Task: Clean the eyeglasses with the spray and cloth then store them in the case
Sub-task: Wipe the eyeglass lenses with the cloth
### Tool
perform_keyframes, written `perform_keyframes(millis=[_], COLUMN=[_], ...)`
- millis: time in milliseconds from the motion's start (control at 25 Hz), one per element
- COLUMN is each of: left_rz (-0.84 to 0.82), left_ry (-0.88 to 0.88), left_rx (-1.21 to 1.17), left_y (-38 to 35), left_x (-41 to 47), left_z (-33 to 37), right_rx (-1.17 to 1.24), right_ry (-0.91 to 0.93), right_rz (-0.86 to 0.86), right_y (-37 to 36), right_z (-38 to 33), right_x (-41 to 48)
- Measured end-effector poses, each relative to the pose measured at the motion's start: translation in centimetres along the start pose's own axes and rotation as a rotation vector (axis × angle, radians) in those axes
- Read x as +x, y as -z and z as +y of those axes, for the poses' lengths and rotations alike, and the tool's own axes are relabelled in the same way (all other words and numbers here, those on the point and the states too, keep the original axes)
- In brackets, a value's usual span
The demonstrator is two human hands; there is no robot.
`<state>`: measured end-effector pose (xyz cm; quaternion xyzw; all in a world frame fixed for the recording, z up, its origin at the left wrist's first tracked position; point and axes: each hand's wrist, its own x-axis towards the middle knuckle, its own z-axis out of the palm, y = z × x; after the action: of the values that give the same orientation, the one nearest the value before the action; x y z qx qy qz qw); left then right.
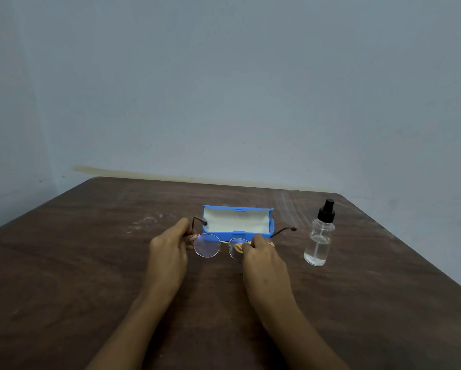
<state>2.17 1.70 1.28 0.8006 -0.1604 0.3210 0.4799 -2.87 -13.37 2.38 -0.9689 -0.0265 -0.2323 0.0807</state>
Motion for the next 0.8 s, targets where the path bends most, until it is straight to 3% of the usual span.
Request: perform_keyframes(millis=[160,400,600,800], left_rz=[-0.020,0.049,0.090,0.113], left_ry=[-0.052,-0.021,0.026,0.067], left_rx=[-0.001,0.023,0.027,0.037], left_y=[-0.1,0.0,0.0,0.1], left_x=[-0.2,-0.2,0.0,0.1], left_z=[-0.5,0.0,-0.2,-0.4], right_rx=[-0.034,-0.078,-0.044,-0.075], right_ry=[-0.020,0.042,0.118,0.185], right_rz=[0.171,0.140,0.240,0.235], right_y=[-0.7,-1.4,-1.3,-1.5], right_z=[-0.6,-0.3,-0.2,0.2], right_x=[0.1,0.3,0.4,0.6])
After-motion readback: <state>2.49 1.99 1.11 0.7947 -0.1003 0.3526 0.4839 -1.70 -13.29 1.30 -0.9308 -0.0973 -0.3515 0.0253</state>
